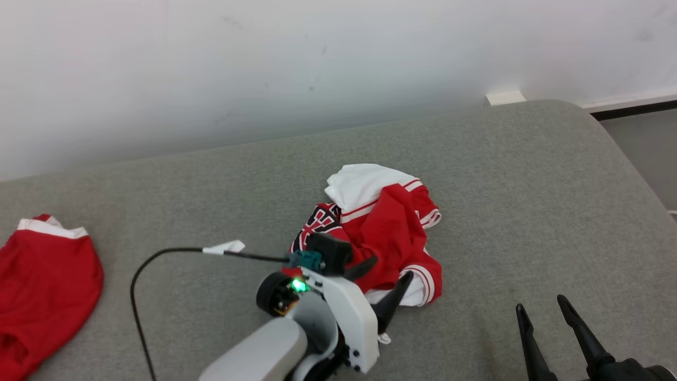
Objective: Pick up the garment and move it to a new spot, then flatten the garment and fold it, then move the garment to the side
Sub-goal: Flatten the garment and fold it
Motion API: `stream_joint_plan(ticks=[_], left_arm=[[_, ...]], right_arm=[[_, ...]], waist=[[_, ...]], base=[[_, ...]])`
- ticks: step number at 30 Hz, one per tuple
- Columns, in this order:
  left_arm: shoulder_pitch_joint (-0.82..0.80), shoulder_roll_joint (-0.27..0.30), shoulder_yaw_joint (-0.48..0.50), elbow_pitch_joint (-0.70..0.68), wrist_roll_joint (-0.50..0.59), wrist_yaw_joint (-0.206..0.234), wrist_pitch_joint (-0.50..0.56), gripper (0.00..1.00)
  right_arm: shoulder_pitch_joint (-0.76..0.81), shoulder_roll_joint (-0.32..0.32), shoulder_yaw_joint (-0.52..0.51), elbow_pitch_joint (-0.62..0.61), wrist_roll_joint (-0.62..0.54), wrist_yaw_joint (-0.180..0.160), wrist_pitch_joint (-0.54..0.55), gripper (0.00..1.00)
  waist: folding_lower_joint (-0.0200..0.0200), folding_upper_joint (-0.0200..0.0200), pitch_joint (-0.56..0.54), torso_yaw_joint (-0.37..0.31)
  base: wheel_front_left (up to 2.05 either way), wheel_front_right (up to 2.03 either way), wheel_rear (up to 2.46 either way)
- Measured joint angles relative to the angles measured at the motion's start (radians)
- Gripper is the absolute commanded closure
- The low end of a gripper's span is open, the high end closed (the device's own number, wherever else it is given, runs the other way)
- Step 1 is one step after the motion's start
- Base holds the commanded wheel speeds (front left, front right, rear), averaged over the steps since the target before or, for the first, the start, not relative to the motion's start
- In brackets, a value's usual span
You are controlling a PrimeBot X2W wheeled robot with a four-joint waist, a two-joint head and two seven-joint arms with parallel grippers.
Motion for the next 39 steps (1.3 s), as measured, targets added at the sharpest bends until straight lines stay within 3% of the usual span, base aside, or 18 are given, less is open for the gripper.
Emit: stream_joint_plan(ticks=[11,12,13,14,17,24,27,32,36,37,39], left_arm=[[-0.069,-0.024,-0.002,0.218,-0.003,-0.016,0.038,0.0],[-0.068,-0.028,-0.003,0.228,-0.011,-0.022,0.038,0.31],[-0.068,-0.032,-0.004,0.234,-0.016,-0.027,0.037,0.92],[-0.068,-0.039,-0.002,0.238,-0.019,-0.035,0.031,1.0],[-0.069,-0.057,0.016,0.239,-0.043,-0.053,0.015,1.0],[-0.072,-0.047,0.149,0.168,-0.138,-0.049,-0.085,1.0],[-0.061,0.012,0.246,0.113,-0.18,-0.024,-0.125,1.0],[-0.02,0.174,0.384,0.095,-0.207,0.053,-0.159,1.0],[0.016,0.221,0.431,0.165,-0.239,0.069,-0.161,1.0],[0.022,0.23,0.434,0.197,-0.239,0.066,-0.163,0.97],[0.03,0.236,0.433,0.263,-0.234,0.061,-0.185,0.29]], right_arm=[[-0.001,0.012,-0.003,0.003,0.001,0.0,0.0,0.0],[-0.001,0.013,-0.004,0.003,0.001,0.0,0.0,0.0],[-0.001,0.014,-0.005,0.002,0.001,0.0,0.0,0.0],[-0.001,0.014,-0.007,0.002,0.001,0.0,0.0,0.0],[-0.001,0.016,-0.01,0.002,0.001,0.0,0.0,0.0],[0.0,0.019,-0.014,0.003,0.0,0.0,0.0,0.0],[0.001,0.019,-0.019,0.002,0.0,0.0,0.0,0.0],[0.008,0.016,-0.02,0.0,-0.001,0.0,0.0,0.0],[0.008,0.015,-0.012,0.003,-0.001,0.0,0.0,0.0],[0.008,0.014,-0.01,0.006,-0.001,0.0,0.0,0.0],[0.002,0.014,-0.007,0.009,-0.001,0.0,0.0,0.0]], waist=[[0.0,0.0,0.014,-0.042],[0.0,0.0,0.014,-0.042],[0.0,0.0,0.016,-0.041],[0.0,0.0,0.017,-0.04],[0.0,0.0,0.018,-0.03],[0.0,0.0,0.011,0.003],[-0.0001,0.0,0.005,0.016],[0.0,0.0,-0.006,0.038],[0.0,0.0,-0.003,0.054],[0.0,0.0,-0.001,0.057],[0.0,0.0,0.002,0.06]], base=[[0.0,0.0,0.0],[0.0,0.0,0.0],[0.0,0.0,0.0],[0.0,0.0,0.0],[0.0,0.0,0.0],[0.0,0.0,0.0],[0.0,0.0,0.0],[0.0,0.0,0.0],[0.0,0.0,0.0],[0.0,0.0,0.0],[0.0,0.0,0.0]])
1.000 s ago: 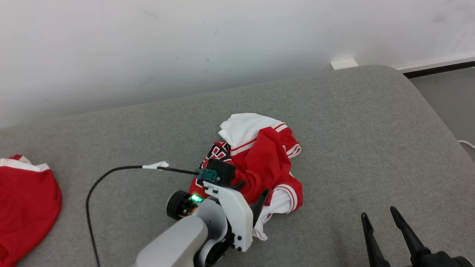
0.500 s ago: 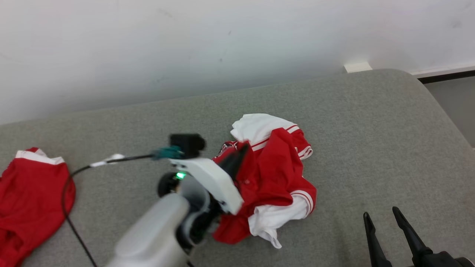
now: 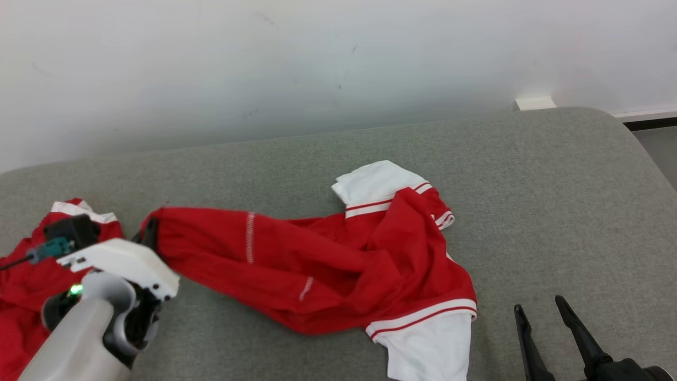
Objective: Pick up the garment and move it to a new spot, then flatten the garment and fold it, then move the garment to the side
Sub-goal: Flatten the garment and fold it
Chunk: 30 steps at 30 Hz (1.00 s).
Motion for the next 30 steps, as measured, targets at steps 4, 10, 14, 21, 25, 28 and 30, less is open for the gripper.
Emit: stream_joint_plan(ticks=[4,10,14,21,25,28,30], left_arm=[[0.002,0.008,0.008,0.094,0.032,0.002,-0.07,0.0],[0.046,0.037,-0.013,0.032,0.084,-0.001,-0.151,0.0],[0.092,0.035,-0.089,-0.151,0.121,-0.023,-0.124,0.0],[0.199,0.049,-0.283,-0.402,0.205,0.015,0.068,0.0],[0.229,0.087,-0.355,-0.432,0.256,0.037,0.144,0.0],[0.235,0.105,-0.38,-0.449,0.283,0.036,0.162,0.0],[0.234,0.11,-0.402,-0.447,0.308,0.034,0.165,0.0]], right_arm=[[-0.01,0.001,0.008,0.0,0.0,0.0,0.0,0.0],[0.008,0.002,-0.01,-0.003,0.0,0.0,0.0,0.0],[0.022,0.001,-0.022,-0.005,0.0,0.0,0.0,0.0],[0.015,0.003,-0.008,-0.012,0.0,0.0,0.0,0.0],[0.005,0.001,-0.003,-0.015,0.0,0.0,0.0,0.0],[0.006,-0.003,-0.011,-0.016,0.0,0.0,0.0,0.0],[0.007,-0.004,-0.013,-0.017,0.0,0.0,0.0,0.0]], waist=[[0.0,0.0,0.006,-0.007],[0.0,0.0,0.003,-0.012],[0.0,0.0,-0.006,-0.006],[-0.0001,0.0,-0.007,-0.009],[-0.0001,0.0,-0.001,-0.021],[-0.0001,0.0,0.003,-0.029],[-0.0001,0.0,0.009,-0.032]], base=[[0.0,0.0,0.0],[0.0,0.0,0.0],[0.0,0.0,0.0],[0.0,0.0,0.0],[0.0,0.0,0.0],[0.0,0.0,0.0],[0.0,0.0,0.0]])
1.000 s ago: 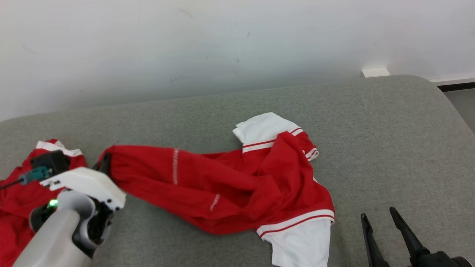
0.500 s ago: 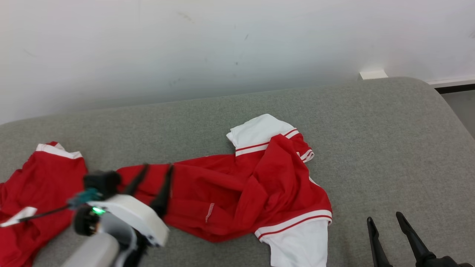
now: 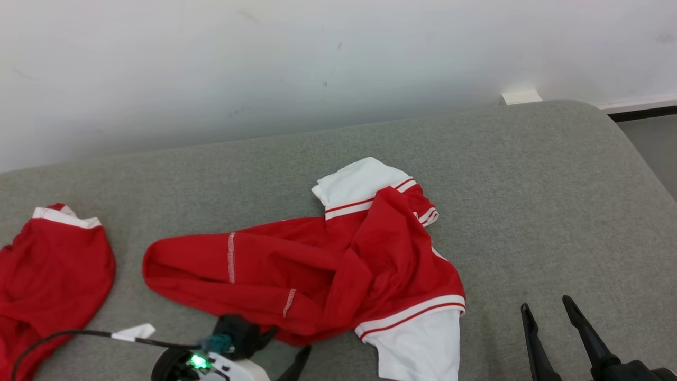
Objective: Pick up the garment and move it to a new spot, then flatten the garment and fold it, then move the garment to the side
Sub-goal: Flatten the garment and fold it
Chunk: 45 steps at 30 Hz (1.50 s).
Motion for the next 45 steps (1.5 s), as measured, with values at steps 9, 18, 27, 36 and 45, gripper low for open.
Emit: stream_joint_plan(ticks=[9,18,27,36,45], left_arm=[[-0.069,-0.062,-0.035,0.081,0.089,0.002,-0.066,0.0],[-0.125,-0.118,-0.024,0.163,0.067,-0.035,-0.092,1.0],[-0.136,-0.123,-0.002,0.109,-0.014,-0.077,-0.064,1.0],[0.045,0.099,0.088,-0.211,-0.182,-0.006,0.094,1.0],[0.368,0.214,0.227,-0.353,-0.471,0.078,0.076,1.0]], right_arm=[[-0.008,0.002,0.005,-0.002,0.0,0.0,0.0,0.0],[-0.01,0.003,0.005,-0.001,0.0,0.0,0.0,0.0],[-0.006,0.008,0.0,0.004,0.0,0.0,0.0,0.0],[0.024,0.008,-0.026,0.0,0.0,0.0,0.0,0.0],[0.032,0.005,-0.023,0.003,0.0,0.0,0.0,0.0]], waist=[[0.0,0.0,0.024,-0.02],[0.0,0.0,0.029,-0.026],[0.0,0.0,0.016,-0.008],[0.0,0.0,-0.008,0.047],[0.0,0.0,-0.017,0.098]], base=[[0.0,0.0,0.0],[0.0,0.0,0.0],[0.0,0.0,0.0],[0.0,0.0,0.0],[0.0,0.0,0.0]])
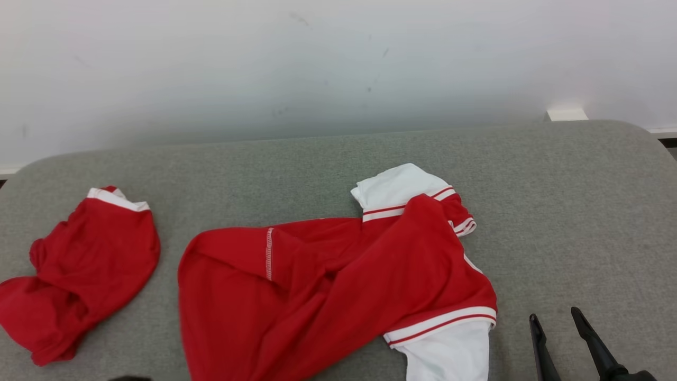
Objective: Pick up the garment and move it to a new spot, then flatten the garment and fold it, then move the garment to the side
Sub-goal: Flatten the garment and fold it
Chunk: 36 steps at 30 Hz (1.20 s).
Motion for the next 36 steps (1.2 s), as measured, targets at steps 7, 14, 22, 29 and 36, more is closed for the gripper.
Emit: stream_joint_plan(ticks=[7,14,22,29,36], left_arm=[[0.075,-0.095,0.102,0.192,-0.117,-0.051,-0.146,1.0],[-0.023,-0.182,0.107,0.324,-0.171,-0.136,-0.141,1.0],[-0.106,-0.173,0.162,0.369,-0.22,-0.186,-0.11,1.0],[-0.174,-0.17,0.155,0.456,-0.175,-0.18,-0.12,0.52],[-0.19,-0.168,0.13,0.532,-0.109,-0.161,-0.16,0.0]], right_arm=[[0.002,-0.006,0.005,0.01,0.0,0.0,0.0,0.0],[-0.002,-0.017,0.012,0.014,0.0,0.0,0.0,0.0],[-0.012,-0.021,0.015,0.013,0.0,0.0,0.0,0.0],[-0.02,-0.018,0.024,0.016,0.0,0.0,0.0,0.0],[-0.022,-0.018,0.022,0.018,0.0,0.0,0.0,0.0]], waist=[[0.0001,0.0,0.006,0.026],[0.0001,0.0,0.017,0.039],[0.0001,0.0001,0.027,0.041],[0.0001,0.0,0.04,0.038],[0.0001,0.0,0.046,0.034]], base=[[0.0,0.0,0.0],[0.0,0.0,0.0],[0.0,0.0,0.0],[0.0,0.0,0.0],[0.0,0.0,0.0]])
